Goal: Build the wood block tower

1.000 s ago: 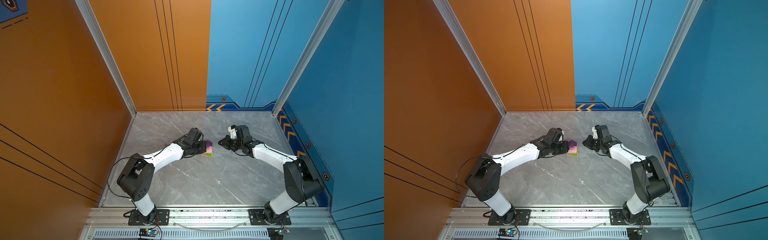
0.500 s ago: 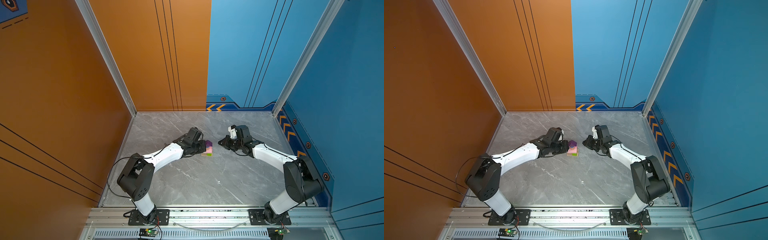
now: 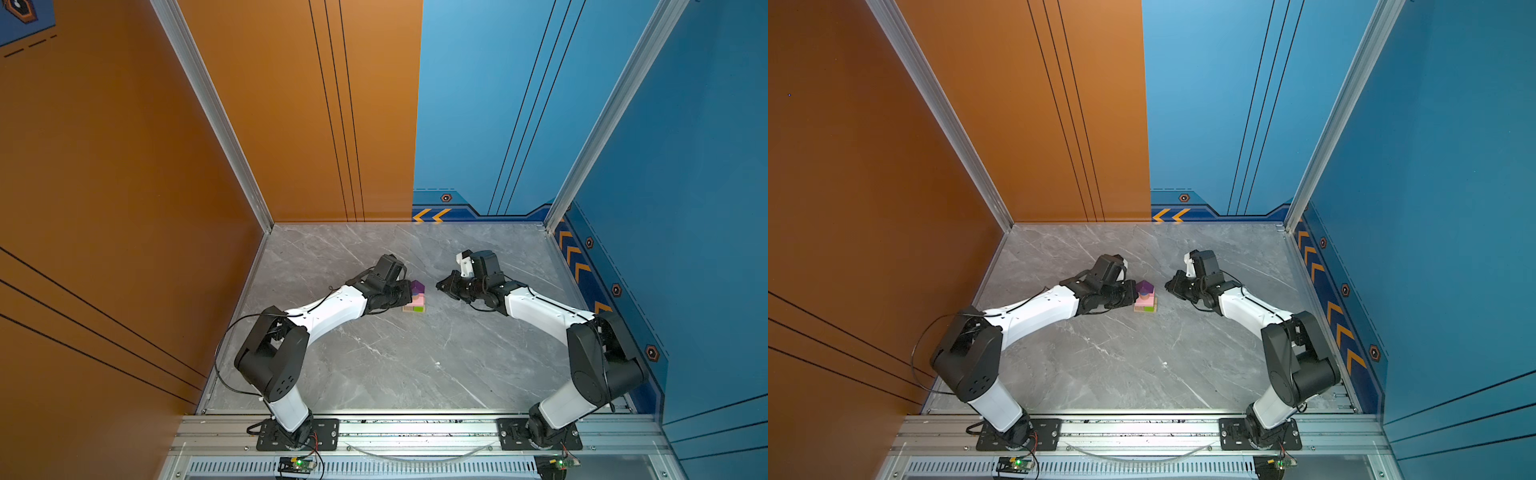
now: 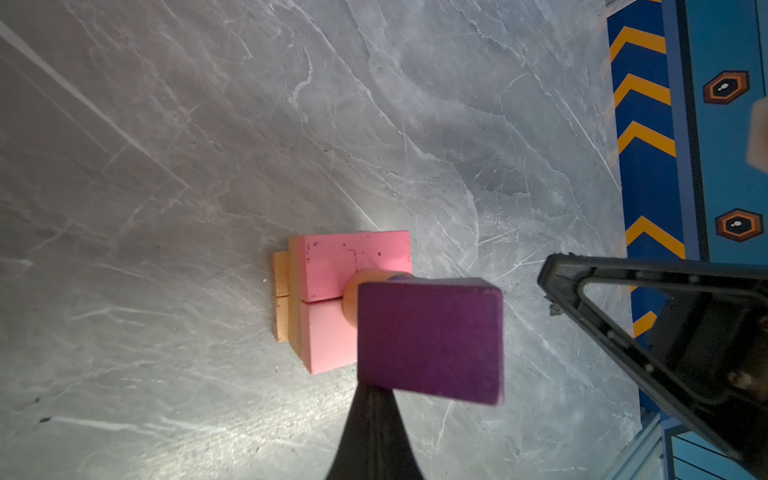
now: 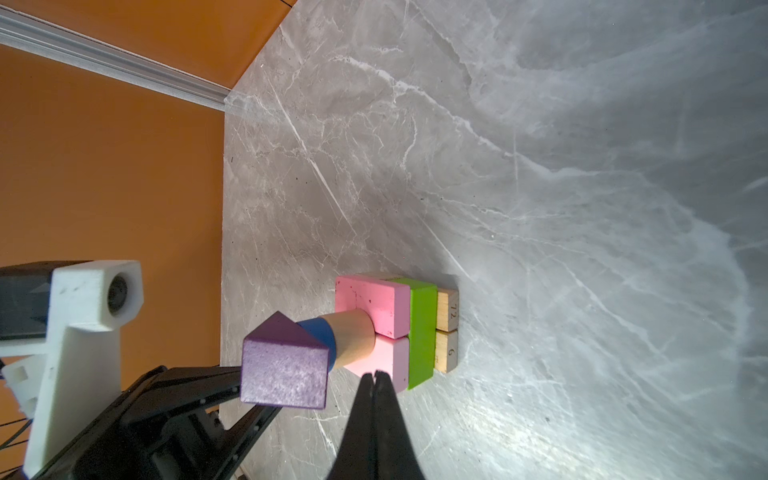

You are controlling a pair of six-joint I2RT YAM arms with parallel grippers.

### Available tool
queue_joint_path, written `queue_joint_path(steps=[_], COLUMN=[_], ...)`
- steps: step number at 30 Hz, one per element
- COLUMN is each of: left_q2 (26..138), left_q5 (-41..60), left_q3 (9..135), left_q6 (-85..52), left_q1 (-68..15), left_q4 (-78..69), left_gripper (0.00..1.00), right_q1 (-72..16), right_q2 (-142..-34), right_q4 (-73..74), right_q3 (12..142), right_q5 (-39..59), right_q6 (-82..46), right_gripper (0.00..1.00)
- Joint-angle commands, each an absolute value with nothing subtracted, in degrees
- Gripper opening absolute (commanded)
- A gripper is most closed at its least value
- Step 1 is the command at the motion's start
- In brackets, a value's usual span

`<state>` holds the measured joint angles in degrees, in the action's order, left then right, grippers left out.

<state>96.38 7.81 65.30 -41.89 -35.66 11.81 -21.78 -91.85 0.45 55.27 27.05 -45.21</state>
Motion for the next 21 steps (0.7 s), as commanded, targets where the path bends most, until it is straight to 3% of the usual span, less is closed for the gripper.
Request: queue_joint_path(steps=[1,21], left_q2=[95.8,78.8], left_q5=[9.1,4.1], left_q3=[66.0,55.9], left_q6=[-41.4,-40.2], left_q1=[-36.2,-38.4], left_q4=[13.0,16.3], left_gripper=[0.00,0.00], right_q1=[-21.4,-27.8], right_q2=[-89.8,-82.8], right_q4=[-0.5,-9.0], right_q3=[54.7,54.4], right_q5=[28.0,21.8], right_q6=[-45.2,-43.1], right_gripper=[0.00,0.00])
